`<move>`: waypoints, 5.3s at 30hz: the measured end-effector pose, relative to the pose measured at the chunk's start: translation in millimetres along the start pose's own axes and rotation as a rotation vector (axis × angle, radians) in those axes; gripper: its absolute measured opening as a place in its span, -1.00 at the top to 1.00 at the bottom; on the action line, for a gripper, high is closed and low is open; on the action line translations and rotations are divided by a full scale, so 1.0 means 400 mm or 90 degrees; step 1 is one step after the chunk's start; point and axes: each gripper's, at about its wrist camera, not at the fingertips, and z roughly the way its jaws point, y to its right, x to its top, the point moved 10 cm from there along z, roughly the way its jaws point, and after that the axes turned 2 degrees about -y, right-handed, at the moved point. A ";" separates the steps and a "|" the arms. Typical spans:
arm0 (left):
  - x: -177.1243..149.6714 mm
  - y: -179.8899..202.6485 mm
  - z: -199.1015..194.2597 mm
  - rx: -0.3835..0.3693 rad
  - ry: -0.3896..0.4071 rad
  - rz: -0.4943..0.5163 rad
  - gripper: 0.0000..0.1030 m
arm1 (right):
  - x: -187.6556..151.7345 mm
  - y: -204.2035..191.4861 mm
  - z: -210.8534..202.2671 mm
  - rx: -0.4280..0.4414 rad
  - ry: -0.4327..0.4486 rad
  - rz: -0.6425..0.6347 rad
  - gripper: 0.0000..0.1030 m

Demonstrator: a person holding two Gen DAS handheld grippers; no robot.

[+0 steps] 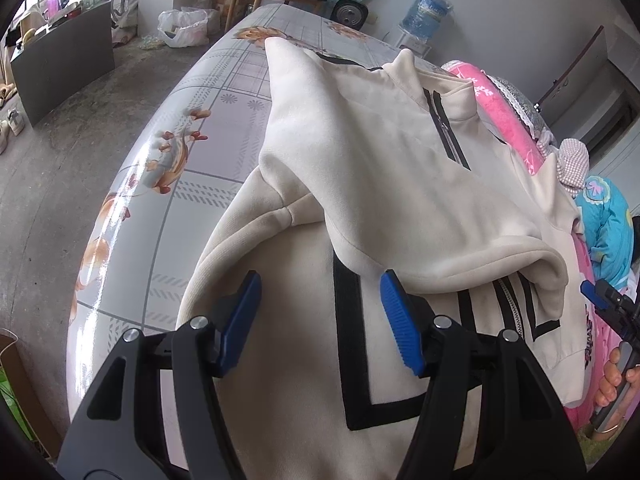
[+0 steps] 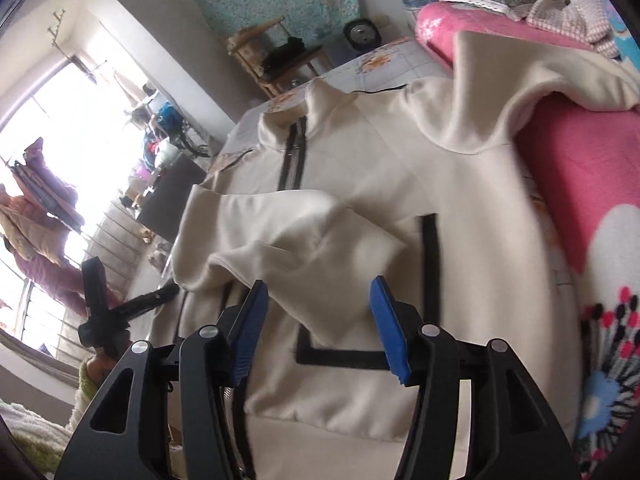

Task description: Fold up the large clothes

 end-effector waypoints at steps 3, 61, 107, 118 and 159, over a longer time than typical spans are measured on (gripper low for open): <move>-0.001 0.000 0.001 0.004 0.000 -0.001 -0.14 | -0.004 -0.047 0.041 -0.023 -0.007 -0.044 -0.02; -0.008 -0.008 -0.014 -0.019 0.018 0.011 -0.15 | 0.071 0.018 0.082 0.084 0.030 0.253 0.82; 0.036 -0.138 -0.029 0.213 0.047 -0.028 -0.15 | 0.359 0.005 0.258 0.003 -0.043 -0.003 0.83; 0.040 -0.160 -0.036 0.238 0.048 -0.037 -0.15 | 0.229 0.118 0.251 -0.102 -0.118 -0.031 0.73; 0.056 -0.142 -0.104 0.194 0.095 -0.022 -0.16 | 0.479 0.154 0.196 -0.311 0.031 -0.121 0.78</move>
